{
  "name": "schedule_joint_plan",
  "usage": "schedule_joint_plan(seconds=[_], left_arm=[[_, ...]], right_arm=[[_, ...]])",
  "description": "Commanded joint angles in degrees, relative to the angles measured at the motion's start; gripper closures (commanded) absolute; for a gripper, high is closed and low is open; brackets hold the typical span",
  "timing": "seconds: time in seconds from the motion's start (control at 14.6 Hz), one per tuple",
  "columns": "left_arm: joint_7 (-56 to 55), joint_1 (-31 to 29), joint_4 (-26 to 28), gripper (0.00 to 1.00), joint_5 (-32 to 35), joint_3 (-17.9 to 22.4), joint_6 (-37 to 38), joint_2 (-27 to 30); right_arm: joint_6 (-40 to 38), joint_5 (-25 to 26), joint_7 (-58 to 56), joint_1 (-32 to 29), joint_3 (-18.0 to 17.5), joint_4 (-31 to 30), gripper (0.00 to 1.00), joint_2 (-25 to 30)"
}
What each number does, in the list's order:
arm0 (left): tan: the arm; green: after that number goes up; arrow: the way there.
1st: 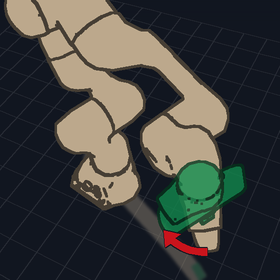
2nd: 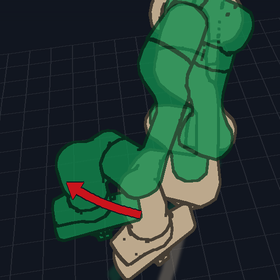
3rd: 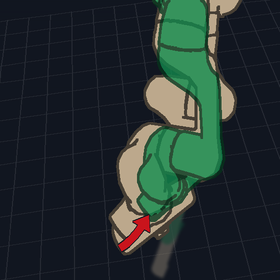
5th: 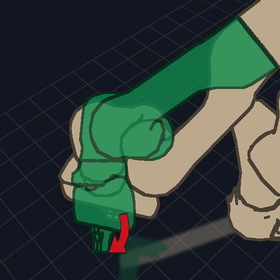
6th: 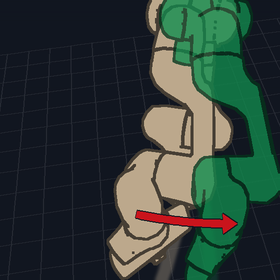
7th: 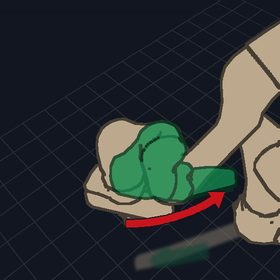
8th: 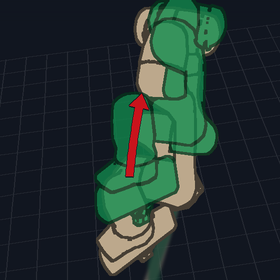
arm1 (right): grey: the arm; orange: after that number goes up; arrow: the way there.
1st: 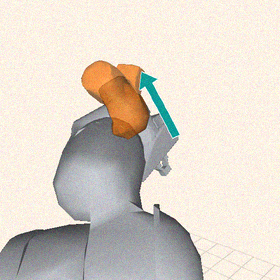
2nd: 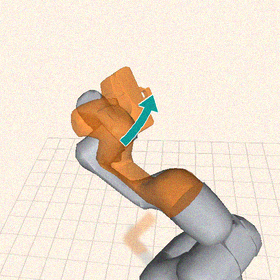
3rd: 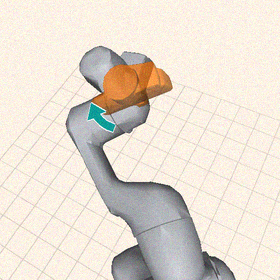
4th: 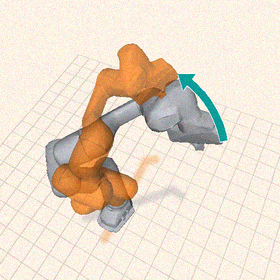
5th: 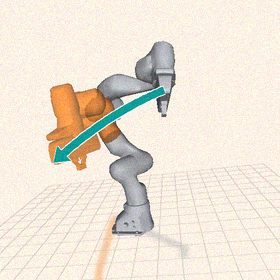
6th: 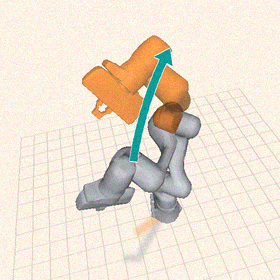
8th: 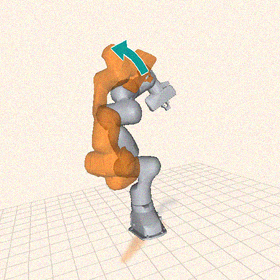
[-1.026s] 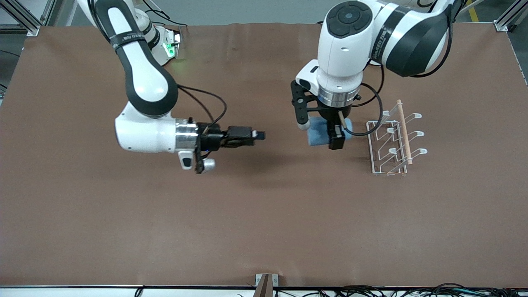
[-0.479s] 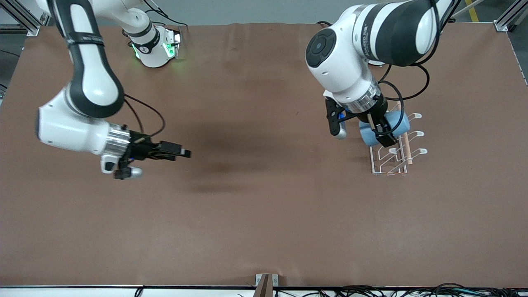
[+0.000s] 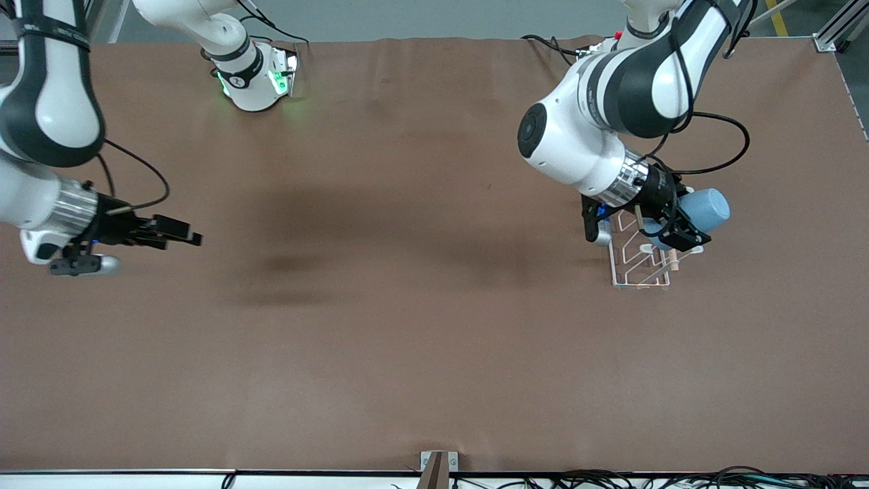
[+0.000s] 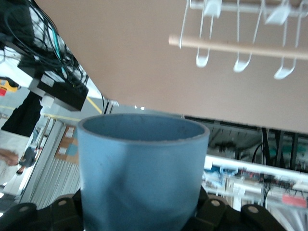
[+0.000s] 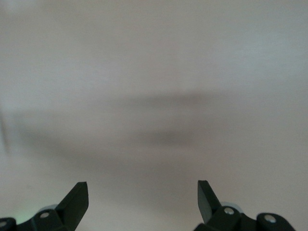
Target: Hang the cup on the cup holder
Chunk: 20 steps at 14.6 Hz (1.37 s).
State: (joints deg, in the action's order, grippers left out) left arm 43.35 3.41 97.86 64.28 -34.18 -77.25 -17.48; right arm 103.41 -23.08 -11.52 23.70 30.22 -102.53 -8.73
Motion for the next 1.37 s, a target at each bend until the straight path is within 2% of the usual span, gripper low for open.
schedule_joint_plan(seconds=[0.0,0.21,0.41,0.55,0.82,1.03,1.23,1.3], left_arm=[[0.2,-0.3,2.8,0.59,4.7,-0.2,1.7,-0.4],[0.2,-1.6,2.7,0.59,5.4,-0.2,2.1,-3.2],[0.2,-1.7,2.8,0.59,5.4,-0.2,2.5,-6.6],[0.2,-1.5,2.7,0.59,5.4,-0.2,3.8,-8.1],[-0.8,-0.8,2.8,0.61,5.5,-0.2,5.7,-11.7],[-3.2,-0.2,2.8,0.62,6.2,-0.2,6.4,-14.0],[-5.5,-0.2,2.8,0.62,8.1,-0.2,6.9,-16.6],[-5.7,-0.2,2.7,0.62,9.0,-0.2,6.9,-17.5]], right_arm=[[-7.8,4.6,0.5,-2.9,-0.4,10.0,0.0,-0.1],[-11.9,7.1,0.3,-5.8,-0.4,18.8,0.0,-0.5],[-17.9,14.3,0.3,-6.4,-0.6,26.7,0.0,-0.5],[-21.5,14.9,0.7,-9.0,-1.5,29.8,0.0,-0.3],[-22.7,16.4,0.9,-19.3,-12.3,29.9,0.0,2.6],[-25.2,21.0,4.8,-22.7,-19.4,29.6,0.0,5.1],[-27.0,23.2,8.6,-28.2,-28.6,27.7,0.0,7.9],[-26.9,23.8,9.6,-28.6,-30.0,26.2,0.0,9.1]])
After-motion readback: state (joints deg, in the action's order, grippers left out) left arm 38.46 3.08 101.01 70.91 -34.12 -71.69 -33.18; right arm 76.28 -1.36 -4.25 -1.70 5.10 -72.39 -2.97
